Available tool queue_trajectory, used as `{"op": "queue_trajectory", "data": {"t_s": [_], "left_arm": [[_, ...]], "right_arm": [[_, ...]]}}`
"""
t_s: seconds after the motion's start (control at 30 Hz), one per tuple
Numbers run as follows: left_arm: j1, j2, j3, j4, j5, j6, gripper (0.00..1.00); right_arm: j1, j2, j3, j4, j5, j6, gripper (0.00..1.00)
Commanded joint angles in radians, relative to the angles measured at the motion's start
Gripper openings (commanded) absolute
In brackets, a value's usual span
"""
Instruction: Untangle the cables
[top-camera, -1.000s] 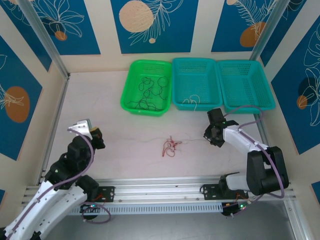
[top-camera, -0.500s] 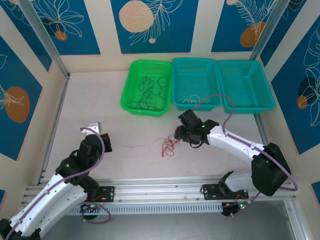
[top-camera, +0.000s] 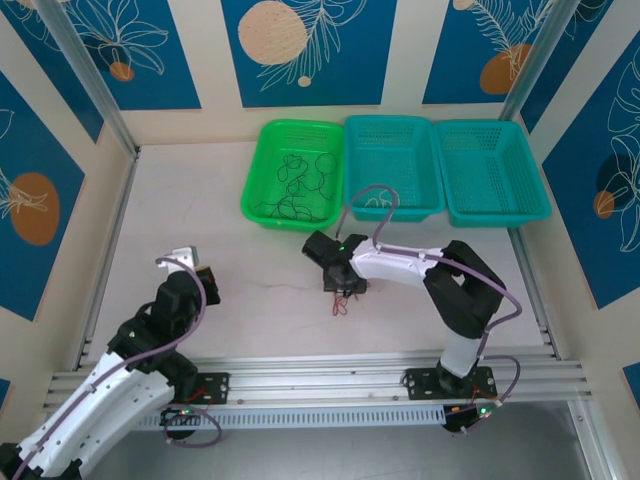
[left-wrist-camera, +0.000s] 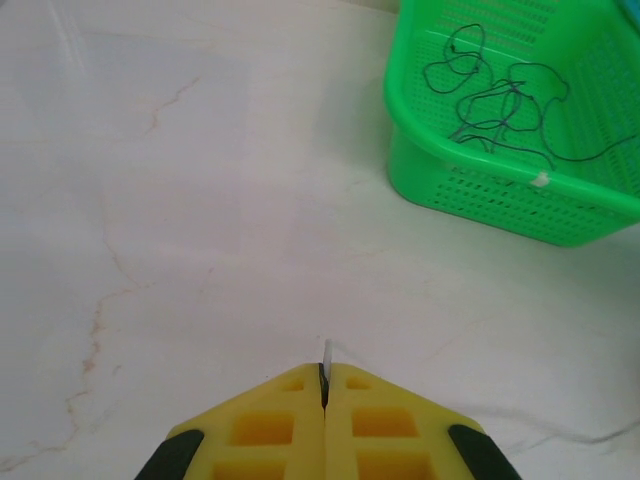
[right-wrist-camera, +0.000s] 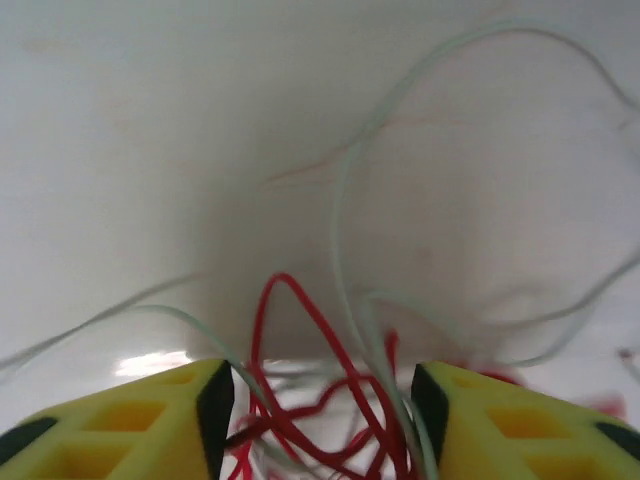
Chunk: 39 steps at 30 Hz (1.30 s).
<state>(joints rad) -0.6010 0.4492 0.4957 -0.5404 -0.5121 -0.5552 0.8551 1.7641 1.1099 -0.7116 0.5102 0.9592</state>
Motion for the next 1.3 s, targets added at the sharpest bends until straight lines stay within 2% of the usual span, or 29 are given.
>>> {"op": "queue_trajectory", "data": {"t_s": [0.0,0.07,0.2,0.23,0.33,0.4,0.53,0.63,0.73,0.8,0.9,1.0,1.13,1.27], "left_arm": [[0.019,-0.030,0.030,-0.067,-0.086,0.037,0.00],[0.030,-0.040,0.032,-0.081,-0.090,0.039,0.00],[0.050,-0.045,0.019,-0.073,-0.068,0.022,0.00],[0.054,-0.045,0.014,-0.066,-0.058,0.016,0.00],[0.061,-0.040,0.002,-0.041,-0.031,0.001,0.00],[0.063,-0.030,-0.005,-0.022,-0.014,0.002,0.00],[0.065,-0.003,-0.026,0.009,0.015,0.008,0.01],[0.064,-0.001,-0.046,0.023,0.040,0.010,0.33],[0.064,-0.026,-0.058,0.055,0.072,0.047,0.54],[0.064,-0.036,-0.062,0.130,0.161,0.118,0.62],[0.063,0.000,-0.077,0.329,0.441,0.217,0.69],[0.046,0.101,-0.092,0.548,0.708,0.225,0.70],[-0.029,0.263,-0.051,0.664,0.838,0.289,0.70],[-0.125,0.391,-0.007,0.688,0.843,0.411,0.73]], "right_arm": [[-0.101,-0.095,-0.082,-0.084,0.104,0.023,0.40],[-0.195,-0.193,-0.172,-0.031,0.070,-0.017,0.40],[-0.421,-0.373,-0.346,0.112,-0.115,-0.121,0.42],[-0.446,-0.388,-0.359,0.120,-0.130,-0.136,0.43],[-0.461,-0.391,-0.355,0.105,-0.139,-0.174,0.42],[-0.452,-0.374,-0.341,0.110,-0.169,-0.191,0.37],[-0.426,-0.369,-0.337,0.150,-0.209,-0.188,0.16],[-0.415,-0.392,-0.335,0.173,-0.221,-0.193,0.04],[-0.412,-0.434,-0.335,0.200,-0.247,-0.244,0.00],[-0.414,-0.466,-0.341,0.230,-0.299,-0.304,0.00],[-0.419,-0.494,-0.328,0.255,-0.405,-0.380,0.00],[-0.416,-0.517,-0.300,0.258,-0.504,-0.454,0.00],[-0.409,-0.567,-0.266,0.255,-0.610,-0.519,0.00],[-0.393,-0.620,-0.251,0.242,-0.678,-0.573,0.00]]}}
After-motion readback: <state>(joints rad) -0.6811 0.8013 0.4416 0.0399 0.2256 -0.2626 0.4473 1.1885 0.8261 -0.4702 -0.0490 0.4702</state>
